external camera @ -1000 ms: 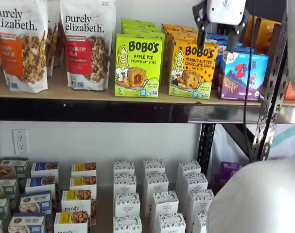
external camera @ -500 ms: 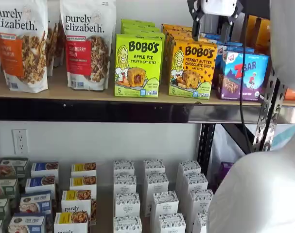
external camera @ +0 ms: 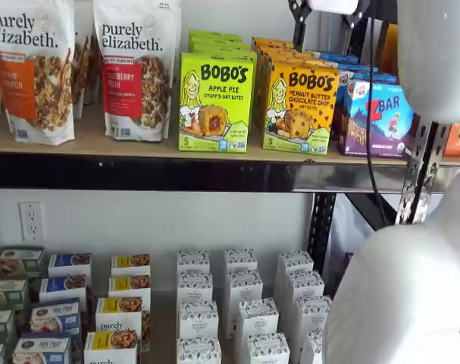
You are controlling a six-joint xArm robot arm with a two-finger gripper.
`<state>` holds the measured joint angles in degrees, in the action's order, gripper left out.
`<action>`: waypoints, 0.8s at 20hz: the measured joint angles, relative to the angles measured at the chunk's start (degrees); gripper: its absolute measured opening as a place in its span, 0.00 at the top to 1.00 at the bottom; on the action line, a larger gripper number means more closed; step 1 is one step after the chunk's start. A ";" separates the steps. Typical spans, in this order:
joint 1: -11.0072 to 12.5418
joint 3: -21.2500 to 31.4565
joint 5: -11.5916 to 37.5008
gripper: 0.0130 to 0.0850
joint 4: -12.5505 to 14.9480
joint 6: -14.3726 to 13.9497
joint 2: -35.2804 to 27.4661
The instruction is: Pick up the orange box on the top shelf, the fifth box from the left
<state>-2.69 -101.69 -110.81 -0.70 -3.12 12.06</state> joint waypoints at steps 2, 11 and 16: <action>0.15 -1.62 -0.19 0.00 -0.24 0.06 -1.50; 0.47 -8.47 -1.14 0.00 0.24 0.59 -7.94; 1.64 -12.63 -1.16 0.00 1.01 2.03 -11.83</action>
<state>-1.04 -114.32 -111.98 0.32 -1.09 0.24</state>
